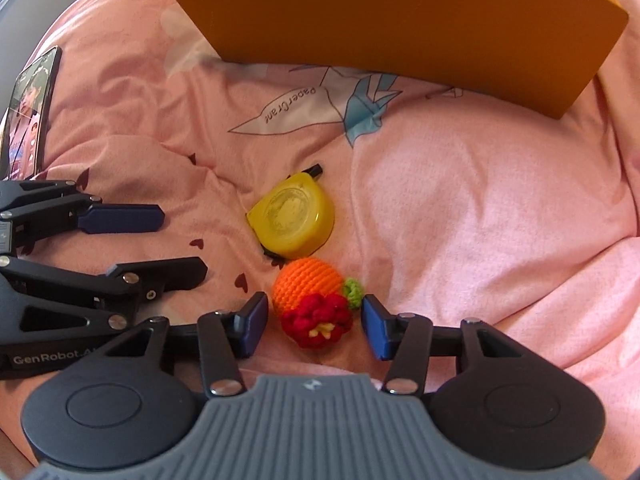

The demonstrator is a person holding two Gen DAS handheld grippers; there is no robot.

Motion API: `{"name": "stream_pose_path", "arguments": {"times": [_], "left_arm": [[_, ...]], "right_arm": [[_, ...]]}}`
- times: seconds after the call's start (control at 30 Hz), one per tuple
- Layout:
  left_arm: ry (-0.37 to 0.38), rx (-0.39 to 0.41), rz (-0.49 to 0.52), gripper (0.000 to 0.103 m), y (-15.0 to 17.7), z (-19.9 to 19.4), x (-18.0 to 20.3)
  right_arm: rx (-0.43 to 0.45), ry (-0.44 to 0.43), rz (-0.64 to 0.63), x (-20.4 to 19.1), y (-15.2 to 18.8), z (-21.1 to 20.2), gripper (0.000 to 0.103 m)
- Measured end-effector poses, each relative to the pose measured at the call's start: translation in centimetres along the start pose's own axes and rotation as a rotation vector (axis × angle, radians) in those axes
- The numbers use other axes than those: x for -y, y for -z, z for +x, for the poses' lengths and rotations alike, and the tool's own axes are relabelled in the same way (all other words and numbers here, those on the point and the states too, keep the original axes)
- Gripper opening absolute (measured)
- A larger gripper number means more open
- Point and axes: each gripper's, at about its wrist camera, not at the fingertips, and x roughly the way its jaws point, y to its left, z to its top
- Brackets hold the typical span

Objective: Organize objects
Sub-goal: 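Grasp the orange crocheted fruit with the right tool while the left tool grasps the yellow tape measure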

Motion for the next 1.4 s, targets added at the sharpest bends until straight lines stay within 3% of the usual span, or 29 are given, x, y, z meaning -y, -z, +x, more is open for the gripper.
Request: {"name": "stream_pose_path", "arguments": {"times": [0.27,0.6,0.8,0.9,0.97,1.2,1.4], "left_arm": [[0.003,0.015,0.041,0.062,-0.3,-0.1,0.5],[0.064,0.115,0.04,0.064,-4.1,0.2,0.8],[0.075,0.024,0.065,0.066,-5.1,4.0,0.7],[0.132,-0.031,0.067,0.072,-4.5,5.2,0.5],[0.112,-0.054,0.065,0.072,-4.3,5.9,0.5],[0.098,-0.066,0.061,0.076,-4.1,7.2,0.6],[0.09,-0.073,0.102,0.062,-4.3,8.0,1.3]], "right_arm": [[0.009,0.0,0.008,-0.1,0.4,-0.2,0.047],[0.18,0.127,0.027,2.3,-1.4,-4.3,0.047],[0.164,0.178,0.04,3.4,-2.1,-2.5,0.047],[0.149,0.17,0.052,3.6,-1.8,-1.6,0.048],[0.137,0.152,0.068,3.9,-1.9,-1.3,0.048],[0.117,0.163,0.052,3.6,-2.0,-0.4,0.048],[0.107,0.169,0.036,3.5,-1.9,0.0,0.049]]}}
